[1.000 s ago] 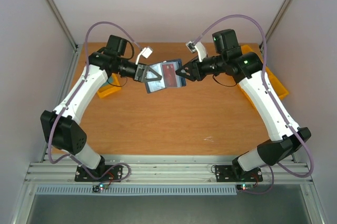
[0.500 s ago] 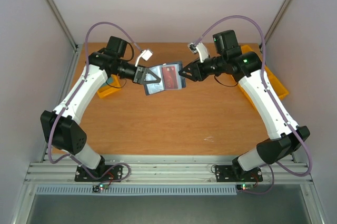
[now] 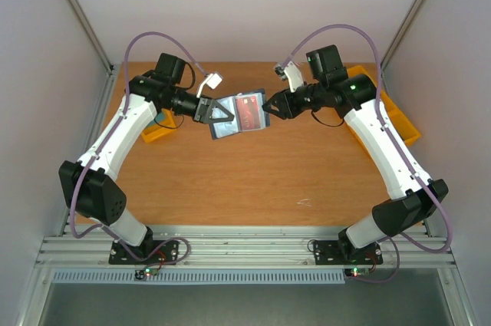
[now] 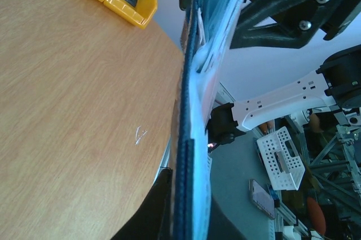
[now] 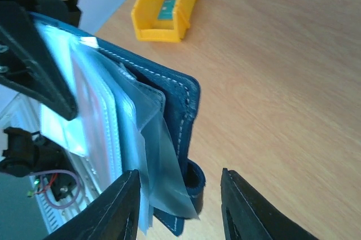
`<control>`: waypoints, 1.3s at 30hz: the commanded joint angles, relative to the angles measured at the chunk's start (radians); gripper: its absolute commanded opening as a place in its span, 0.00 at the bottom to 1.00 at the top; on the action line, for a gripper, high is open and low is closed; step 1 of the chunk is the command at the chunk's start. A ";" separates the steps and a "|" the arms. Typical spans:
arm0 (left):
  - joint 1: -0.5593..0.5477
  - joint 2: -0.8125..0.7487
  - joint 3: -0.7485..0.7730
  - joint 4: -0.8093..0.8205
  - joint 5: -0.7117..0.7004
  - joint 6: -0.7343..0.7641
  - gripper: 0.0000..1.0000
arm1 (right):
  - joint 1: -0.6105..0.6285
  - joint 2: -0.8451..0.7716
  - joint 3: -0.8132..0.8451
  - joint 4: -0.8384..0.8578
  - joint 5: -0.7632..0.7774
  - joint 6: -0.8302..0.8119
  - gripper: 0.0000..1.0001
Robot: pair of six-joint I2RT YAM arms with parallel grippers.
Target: Take the credit cards out of the card holder
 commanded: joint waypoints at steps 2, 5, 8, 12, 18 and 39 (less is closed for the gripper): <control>0.003 -0.028 0.042 -0.017 0.031 0.040 0.00 | 0.003 0.004 -0.007 -0.005 0.143 -0.004 0.39; 0.003 -0.028 0.042 -0.019 0.034 0.044 0.00 | 0.007 0.017 0.011 -0.017 0.112 0.001 0.41; 0.002 -0.024 0.040 -0.012 0.025 0.040 0.00 | 0.040 0.024 0.012 -0.017 0.079 -0.006 0.44; 0.003 -0.028 0.030 -0.004 0.012 0.030 0.00 | 0.061 0.025 0.011 -0.003 0.035 -0.005 0.46; 0.002 -0.030 0.027 0.014 -0.081 -0.014 0.00 | 0.057 0.027 0.030 -0.023 0.073 -0.007 0.47; 0.002 -0.046 0.032 -0.022 -0.088 0.019 0.00 | -0.007 0.059 0.024 -0.052 -0.067 -0.032 0.56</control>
